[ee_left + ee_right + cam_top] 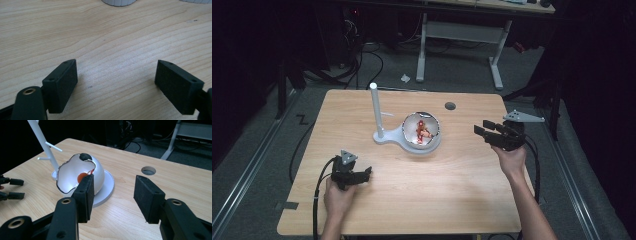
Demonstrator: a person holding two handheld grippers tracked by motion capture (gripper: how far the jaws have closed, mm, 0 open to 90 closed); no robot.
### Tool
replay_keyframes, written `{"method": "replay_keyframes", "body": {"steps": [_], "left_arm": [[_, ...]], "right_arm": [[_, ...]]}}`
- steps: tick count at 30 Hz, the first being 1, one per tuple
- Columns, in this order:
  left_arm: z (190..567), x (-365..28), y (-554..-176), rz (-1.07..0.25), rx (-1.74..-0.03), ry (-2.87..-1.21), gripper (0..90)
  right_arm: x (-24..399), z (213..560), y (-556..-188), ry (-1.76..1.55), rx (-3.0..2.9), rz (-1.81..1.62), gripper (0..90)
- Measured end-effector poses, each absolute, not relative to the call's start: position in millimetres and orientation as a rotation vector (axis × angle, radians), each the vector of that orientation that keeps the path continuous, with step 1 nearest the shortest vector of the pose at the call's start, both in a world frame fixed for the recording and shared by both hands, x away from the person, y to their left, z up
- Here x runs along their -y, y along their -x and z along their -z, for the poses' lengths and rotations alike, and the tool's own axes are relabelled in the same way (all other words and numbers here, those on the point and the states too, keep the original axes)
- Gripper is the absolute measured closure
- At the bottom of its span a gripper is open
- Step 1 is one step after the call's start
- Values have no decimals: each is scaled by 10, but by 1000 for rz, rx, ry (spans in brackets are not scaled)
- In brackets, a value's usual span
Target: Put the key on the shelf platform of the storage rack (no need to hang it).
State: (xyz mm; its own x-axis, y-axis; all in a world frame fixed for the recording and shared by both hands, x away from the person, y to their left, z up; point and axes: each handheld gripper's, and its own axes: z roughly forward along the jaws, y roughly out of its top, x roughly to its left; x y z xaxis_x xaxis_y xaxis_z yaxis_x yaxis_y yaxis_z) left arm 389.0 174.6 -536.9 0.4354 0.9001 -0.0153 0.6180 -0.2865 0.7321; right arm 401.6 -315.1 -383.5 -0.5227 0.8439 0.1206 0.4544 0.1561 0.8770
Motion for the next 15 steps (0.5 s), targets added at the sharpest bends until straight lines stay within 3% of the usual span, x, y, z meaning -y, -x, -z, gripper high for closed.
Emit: {"method": "replay_keyframes", "body": {"steps": [15], "left_arm": [[5369, -1744, -3889, -537, -1271, -2017, 188]], "right_arm": [[3208, 3841, -3823, -1219, -2029, -1294, 507]]}}
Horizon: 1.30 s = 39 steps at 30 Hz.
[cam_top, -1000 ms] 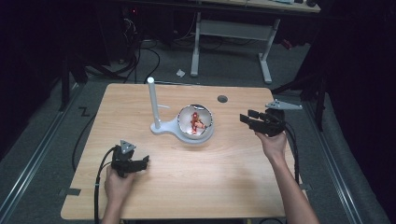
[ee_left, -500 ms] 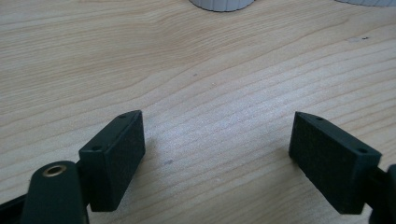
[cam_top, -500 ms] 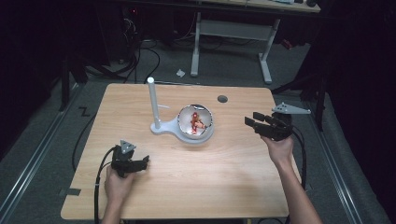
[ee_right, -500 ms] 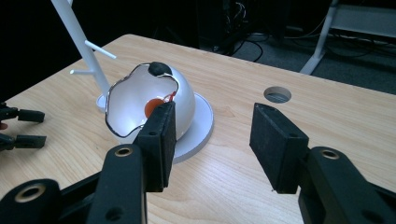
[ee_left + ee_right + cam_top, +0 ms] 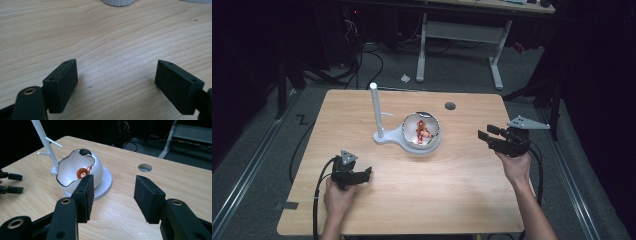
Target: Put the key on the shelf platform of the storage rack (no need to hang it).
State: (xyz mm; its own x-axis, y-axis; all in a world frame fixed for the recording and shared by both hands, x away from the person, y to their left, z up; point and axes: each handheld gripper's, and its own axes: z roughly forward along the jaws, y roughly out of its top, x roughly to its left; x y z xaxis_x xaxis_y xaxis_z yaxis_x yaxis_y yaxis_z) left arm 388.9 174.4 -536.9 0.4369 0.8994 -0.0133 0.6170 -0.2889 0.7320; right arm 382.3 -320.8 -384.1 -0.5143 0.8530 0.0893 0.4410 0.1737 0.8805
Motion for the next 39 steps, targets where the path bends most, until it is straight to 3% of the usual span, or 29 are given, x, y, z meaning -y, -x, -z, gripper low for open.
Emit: {"method": "replay_keyframes", "body": {"steps": [9, 39], "left_arm": [[5368, -1745, -3889, -537, -1270, -2019, 188], [5369, -1744, -3889, -537, -1271, -2018, 188]], "right_arm": [[3245, 3823, -3731, -1211, -2030, -1318, 505], [3451, 4270, -3527, -1354, -2006, -1325, 505]]}}
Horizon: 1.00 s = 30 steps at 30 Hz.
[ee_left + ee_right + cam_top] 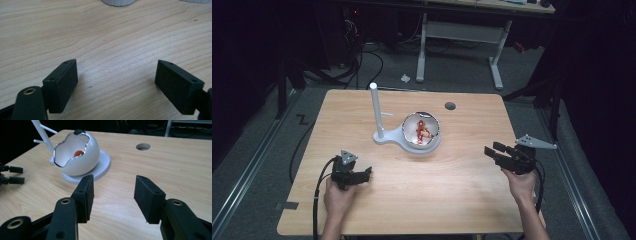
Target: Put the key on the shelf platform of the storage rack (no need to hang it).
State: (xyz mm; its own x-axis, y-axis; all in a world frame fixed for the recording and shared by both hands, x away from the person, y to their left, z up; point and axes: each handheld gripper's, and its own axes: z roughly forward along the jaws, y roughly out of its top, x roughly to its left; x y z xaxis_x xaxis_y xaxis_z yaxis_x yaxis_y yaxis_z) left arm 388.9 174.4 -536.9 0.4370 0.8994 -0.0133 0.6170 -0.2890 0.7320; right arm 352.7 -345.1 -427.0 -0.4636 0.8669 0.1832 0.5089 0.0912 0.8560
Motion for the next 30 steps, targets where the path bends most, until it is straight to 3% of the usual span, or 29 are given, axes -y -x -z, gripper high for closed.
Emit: {"method": "replay_keyframes", "body": {"steps": [30], "left_arm": [[5369, -1744, -3889, -537, -1271, -2017, 188]], "right_arm": [[3339, 4773, -3665, -1449, -2047, -1319, 506]]}}
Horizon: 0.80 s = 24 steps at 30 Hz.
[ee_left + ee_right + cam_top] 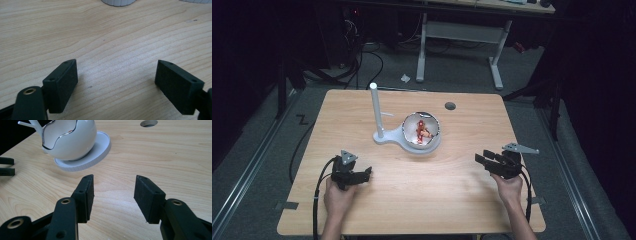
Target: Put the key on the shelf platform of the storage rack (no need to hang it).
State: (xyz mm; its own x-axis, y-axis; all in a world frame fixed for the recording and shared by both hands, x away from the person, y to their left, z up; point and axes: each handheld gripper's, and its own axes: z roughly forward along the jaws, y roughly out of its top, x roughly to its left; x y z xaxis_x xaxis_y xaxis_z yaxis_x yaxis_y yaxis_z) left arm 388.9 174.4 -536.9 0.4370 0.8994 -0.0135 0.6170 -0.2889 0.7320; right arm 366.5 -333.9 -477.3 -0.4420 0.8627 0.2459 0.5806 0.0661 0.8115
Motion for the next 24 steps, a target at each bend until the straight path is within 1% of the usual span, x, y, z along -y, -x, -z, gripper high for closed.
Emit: {"method": "replay_keyframes", "body": {"steps": [13, 19, 24], "left_arm": [[5369, -1744, -3889, -537, -1271, -2017, 188], [5369, -1744, -3889, -537, -1271, -2017, 187], [5369, -1744, -3889, -537, -1271, -2018, 188]], "right_arm": [[3251, 5046, -3724, -1479, -2070, -1239, 492], [3177, 5130, -3753, -1474, -2059, -1098, 496], [3140, 5206, -3768, -1465, -2068, -1037, 470]]}}
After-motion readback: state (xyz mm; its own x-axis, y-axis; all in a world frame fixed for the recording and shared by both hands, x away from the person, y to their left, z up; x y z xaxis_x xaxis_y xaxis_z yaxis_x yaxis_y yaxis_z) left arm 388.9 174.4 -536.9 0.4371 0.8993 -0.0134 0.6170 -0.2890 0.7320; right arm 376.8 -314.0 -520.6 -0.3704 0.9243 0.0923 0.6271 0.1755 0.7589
